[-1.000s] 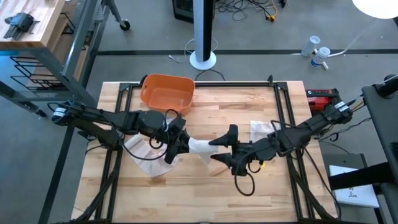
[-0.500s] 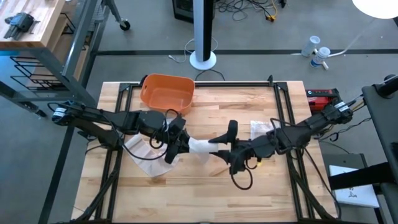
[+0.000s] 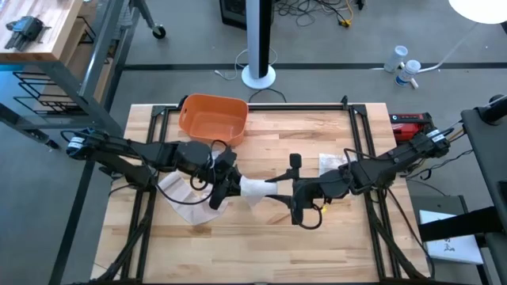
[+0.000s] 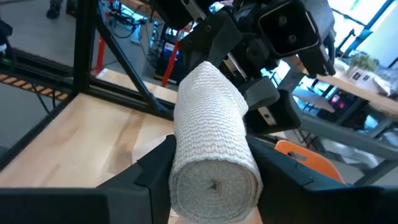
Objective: Roll bandage
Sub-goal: Roll the right white bandage
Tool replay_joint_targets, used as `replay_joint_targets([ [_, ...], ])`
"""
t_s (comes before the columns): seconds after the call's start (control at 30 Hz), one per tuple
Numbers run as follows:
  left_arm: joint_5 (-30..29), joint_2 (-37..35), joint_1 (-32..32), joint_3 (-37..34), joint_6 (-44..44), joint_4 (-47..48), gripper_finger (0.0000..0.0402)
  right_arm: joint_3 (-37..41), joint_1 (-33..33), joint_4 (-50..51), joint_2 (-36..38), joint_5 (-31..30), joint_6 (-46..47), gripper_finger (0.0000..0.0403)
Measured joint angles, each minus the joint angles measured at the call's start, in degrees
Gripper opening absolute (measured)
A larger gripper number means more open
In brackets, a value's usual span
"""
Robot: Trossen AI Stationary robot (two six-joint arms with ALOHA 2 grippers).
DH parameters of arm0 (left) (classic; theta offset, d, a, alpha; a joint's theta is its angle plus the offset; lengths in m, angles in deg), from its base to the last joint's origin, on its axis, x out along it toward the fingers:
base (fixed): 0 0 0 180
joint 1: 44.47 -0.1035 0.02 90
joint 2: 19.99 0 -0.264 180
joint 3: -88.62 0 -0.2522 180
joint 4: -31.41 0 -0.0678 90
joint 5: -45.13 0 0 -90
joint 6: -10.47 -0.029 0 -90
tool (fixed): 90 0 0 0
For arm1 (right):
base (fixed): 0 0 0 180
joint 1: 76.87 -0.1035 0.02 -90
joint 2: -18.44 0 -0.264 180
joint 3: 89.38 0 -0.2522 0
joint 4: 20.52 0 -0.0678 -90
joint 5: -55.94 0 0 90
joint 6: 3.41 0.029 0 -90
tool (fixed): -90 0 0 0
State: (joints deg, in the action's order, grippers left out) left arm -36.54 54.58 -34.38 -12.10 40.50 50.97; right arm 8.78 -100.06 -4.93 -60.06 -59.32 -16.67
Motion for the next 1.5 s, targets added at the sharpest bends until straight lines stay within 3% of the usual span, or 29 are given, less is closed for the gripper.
replay_joint_targets([
  [0.53, -0.3, 0.0, -0.1, 0.0, -0.8, -0.2, 0.0116, 0.0, 0.7, 1.2, 0.0, 0.6, 4.9, 0.0185],
  [0.73, -0.2, 0.0, 0.0, 0.0, -2.8, -0.9, 0.0116, 0.0, 2.1, 1.2, 0.0, 5.9, 10.1, 0.0192],
  [1.13, -0.3, 0.0, -0.1, 0.0, -5.6, -1.2, 0.0119, 0.0, 2.7, 0.7, 0.0, 6.3, 13.1, 0.014],
  [1.37, -4.3, -0.9, 0.0, 0.0, -12.6, -1.4, 0.0162, 0.1, 2.7, 0.2, 0.0, 6.0, 13.3, 0.0108],
  [1.5, -5.2, -3.6, -0.1, 0.0, -16.1, -1.3, 0.0198, 0.1, 2.8, 0.5, 0.3, 9.5, 13.5, 0.0105],
])
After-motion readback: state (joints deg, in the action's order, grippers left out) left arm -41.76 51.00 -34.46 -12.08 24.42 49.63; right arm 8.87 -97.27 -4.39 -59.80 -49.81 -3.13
